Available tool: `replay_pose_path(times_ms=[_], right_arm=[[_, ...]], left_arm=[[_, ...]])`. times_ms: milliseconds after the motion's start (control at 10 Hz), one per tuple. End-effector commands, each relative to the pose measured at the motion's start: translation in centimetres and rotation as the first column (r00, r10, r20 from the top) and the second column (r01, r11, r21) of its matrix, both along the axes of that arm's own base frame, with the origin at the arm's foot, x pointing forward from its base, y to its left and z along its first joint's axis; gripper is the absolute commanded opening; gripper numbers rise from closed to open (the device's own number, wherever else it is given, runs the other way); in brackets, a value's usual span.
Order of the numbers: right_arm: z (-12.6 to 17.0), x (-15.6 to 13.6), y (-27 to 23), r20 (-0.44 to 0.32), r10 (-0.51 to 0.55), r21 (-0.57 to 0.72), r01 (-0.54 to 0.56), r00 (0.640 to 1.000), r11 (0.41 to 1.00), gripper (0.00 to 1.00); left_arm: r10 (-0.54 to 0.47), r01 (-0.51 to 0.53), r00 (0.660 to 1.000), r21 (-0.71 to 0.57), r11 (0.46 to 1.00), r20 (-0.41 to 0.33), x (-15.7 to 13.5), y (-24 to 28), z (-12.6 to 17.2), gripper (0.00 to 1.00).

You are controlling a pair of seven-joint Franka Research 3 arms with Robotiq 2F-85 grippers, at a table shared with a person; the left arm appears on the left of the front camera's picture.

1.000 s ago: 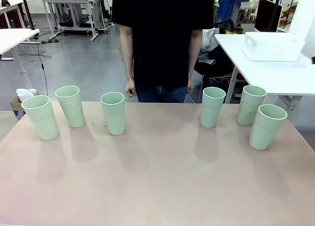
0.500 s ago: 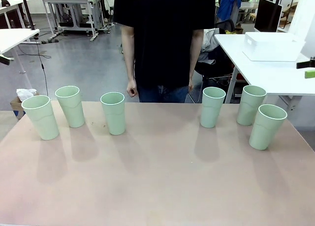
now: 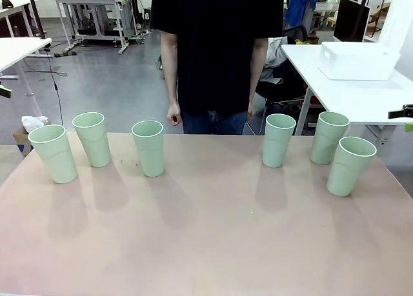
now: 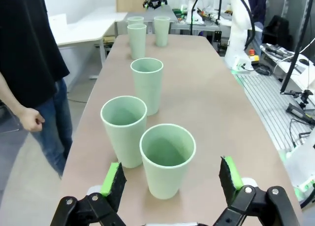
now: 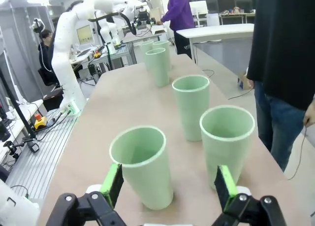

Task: Stack the cups and store them in the basket.
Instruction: Pick up two Reusable plastic cups , one in each hand.

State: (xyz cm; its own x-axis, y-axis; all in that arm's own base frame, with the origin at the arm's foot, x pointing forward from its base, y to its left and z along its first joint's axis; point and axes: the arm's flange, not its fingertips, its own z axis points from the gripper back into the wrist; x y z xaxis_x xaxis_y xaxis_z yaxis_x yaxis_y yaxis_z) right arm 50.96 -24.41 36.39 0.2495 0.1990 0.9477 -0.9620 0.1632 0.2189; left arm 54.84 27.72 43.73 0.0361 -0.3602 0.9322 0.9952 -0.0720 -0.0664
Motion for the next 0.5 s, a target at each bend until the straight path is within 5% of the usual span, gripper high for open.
replay_pose_path(times_ms=[0,400], right_arm=[[1.71,-0.32,0.54,0.006,0.006,-0.006,-0.006,1.0,1.0,1.0],[1.71,-0.32,0.54,0.006,0.006,-0.006,-0.006,1.0,1.0,1.0]], left_arm=[[0.006,-0.006,1.0,0.011,1.0,0.009,-0.45,-0.55,1.01,1.0],[0.006,-0.006,1.0,0.011,1.0,0.009,-0.45,-0.55,1.01,1.0]])
